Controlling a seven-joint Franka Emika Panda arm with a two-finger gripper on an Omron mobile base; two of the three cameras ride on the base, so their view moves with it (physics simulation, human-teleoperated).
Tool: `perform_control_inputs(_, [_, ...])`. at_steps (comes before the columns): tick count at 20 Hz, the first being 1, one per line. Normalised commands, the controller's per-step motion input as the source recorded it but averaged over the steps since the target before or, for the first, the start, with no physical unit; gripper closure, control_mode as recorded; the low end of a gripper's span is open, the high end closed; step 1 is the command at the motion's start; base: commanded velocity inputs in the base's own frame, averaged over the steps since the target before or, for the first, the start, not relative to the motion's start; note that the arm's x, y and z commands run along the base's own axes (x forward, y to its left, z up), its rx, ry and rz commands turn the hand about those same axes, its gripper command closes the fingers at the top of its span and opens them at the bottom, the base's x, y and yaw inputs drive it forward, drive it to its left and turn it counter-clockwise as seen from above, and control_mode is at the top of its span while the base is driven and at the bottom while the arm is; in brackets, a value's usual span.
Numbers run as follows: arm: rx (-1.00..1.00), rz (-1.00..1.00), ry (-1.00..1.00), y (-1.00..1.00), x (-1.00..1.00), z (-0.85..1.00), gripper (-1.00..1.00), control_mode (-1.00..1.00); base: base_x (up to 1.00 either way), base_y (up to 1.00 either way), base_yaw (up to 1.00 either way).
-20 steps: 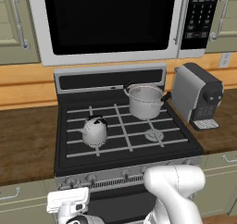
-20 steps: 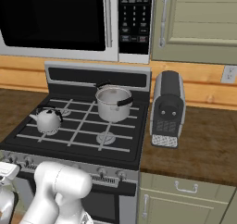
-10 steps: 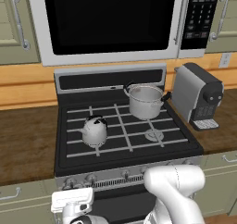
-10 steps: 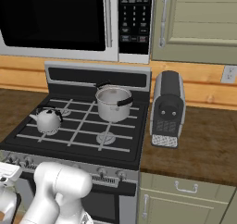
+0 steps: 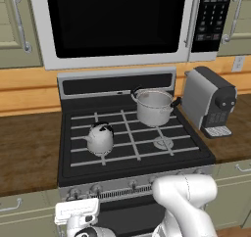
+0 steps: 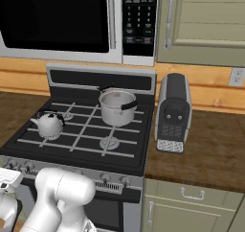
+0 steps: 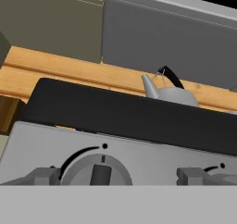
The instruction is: Pick the kettle from the counter and place it on a stove burner. Then turn the burner on.
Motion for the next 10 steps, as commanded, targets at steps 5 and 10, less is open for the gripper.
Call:
perform_control_inputs(5, [0.0, 0.0, 0.0, 0.0, 0.0, 0.0, 1.0, -1.0, 0.0, 0.0, 0.0])
perform_control_inputs(10, [0.0, 0.0, 0.0, 0.0, 0.0, 0.0, 1.0, -1.0, 0.0, 0.0, 0.0])
